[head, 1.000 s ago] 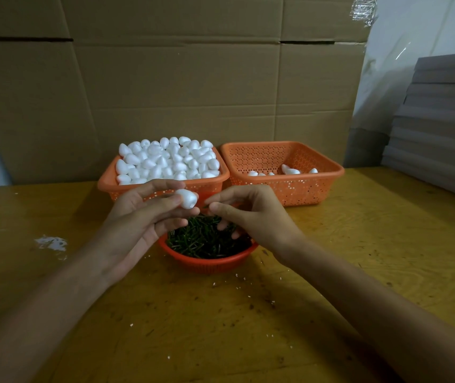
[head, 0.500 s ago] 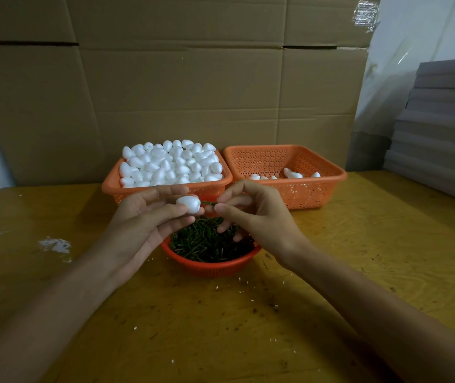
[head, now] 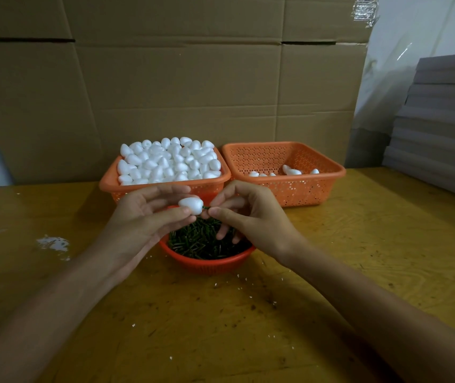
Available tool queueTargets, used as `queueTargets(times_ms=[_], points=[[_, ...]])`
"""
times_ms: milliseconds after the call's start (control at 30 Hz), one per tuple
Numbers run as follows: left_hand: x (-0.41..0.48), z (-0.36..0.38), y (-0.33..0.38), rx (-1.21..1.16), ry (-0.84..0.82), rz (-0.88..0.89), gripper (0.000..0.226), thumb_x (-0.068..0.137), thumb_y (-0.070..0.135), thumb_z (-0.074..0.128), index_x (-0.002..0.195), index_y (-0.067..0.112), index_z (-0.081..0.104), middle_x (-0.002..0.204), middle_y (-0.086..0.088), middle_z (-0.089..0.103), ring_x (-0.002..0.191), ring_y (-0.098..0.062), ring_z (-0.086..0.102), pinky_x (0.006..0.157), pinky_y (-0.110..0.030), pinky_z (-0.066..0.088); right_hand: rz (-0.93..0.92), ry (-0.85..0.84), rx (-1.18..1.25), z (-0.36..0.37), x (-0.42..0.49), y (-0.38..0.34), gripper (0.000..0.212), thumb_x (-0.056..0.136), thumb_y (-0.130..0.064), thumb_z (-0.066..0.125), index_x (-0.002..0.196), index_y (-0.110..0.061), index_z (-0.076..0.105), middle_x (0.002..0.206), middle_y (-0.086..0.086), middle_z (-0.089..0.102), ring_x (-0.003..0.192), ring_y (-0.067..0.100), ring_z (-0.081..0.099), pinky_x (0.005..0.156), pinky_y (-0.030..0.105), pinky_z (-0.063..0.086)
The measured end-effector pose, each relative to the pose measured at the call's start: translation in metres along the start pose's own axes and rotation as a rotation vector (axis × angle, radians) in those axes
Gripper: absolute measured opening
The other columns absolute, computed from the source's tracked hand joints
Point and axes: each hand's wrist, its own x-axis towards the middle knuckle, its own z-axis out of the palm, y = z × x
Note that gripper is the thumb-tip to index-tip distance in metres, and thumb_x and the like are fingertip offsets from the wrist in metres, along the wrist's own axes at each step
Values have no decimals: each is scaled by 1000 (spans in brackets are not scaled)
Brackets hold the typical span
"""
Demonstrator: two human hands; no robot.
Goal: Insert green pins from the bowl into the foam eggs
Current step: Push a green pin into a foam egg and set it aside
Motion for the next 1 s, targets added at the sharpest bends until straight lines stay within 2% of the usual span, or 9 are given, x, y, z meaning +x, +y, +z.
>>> queueTargets(times_ms=[200,400,467,567,633,667,800,1000], points=[[-3,5,0,134,-25,60,34,65,21,87,98,17,83,114,-10,79,109,-24,76,83,-24,61,-4,-19,-63,1,-2,0,22,97,-10,72,101,-4,52,93,5,81,63,31,74,49,32,52],[-3,5,-1,220,-61,109,31,72,17,84,102,13,81,115,-10,79,110,-25,76,89,-26,61,-24,-46,-118,0,-2,2,26,97,-9,71,103,-4,46,93,5,81,64,30,75,51,33,53],[-2,4,-1,220,-49,107,37,72,17,84,109,11,78,115,-10,79,111,-26,76,88,-27,61,-18,-55,-146,1,-2,2,27,97,-12,72,103,-6,46,94,3,81,67,28,76,53,33,53],[-3,6,-1,217,-38,110,51,69,21,86,117,12,73,113,-10,80,109,-25,76,87,-26,61,-20,-73,-226,3,-3,2,29,96,-17,74,104,-14,47,95,-2,81,71,23,77,67,44,59],[-3,8,-2,258,-48,132,47,70,22,86,114,13,75,112,-7,80,111,-21,75,88,-23,60,-27,-86,-281,5,-3,3,31,95,-20,75,104,-17,46,94,-5,81,73,19,78,80,55,59],[-4,9,-2,276,-59,143,43,70,21,86,112,14,76,112,-5,80,111,-19,75,89,-22,59,-32,-92,-306,5,-4,3,32,94,-21,76,104,-18,45,94,-7,81,73,17,78,82,56,58],[-5,12,-3,311,-80,166,33,71,21,86,104,23,81,110,-4,81,110,-17,76,89,-20,58,-50,-99,-377,6,-4,3,35,95,-24,76,103,-20,43,92,-12,81,73,10,77,82,51,59],[-6,14,-4,402,-117,198,31,78,15,84,107,26,81,110,-1,81,103,-20,78,84,-25,62,-95,-95,-448,8,-5,3,35,94,-27,76,102,-23,43,90,-15,80,73,2,75,79,47,59]])
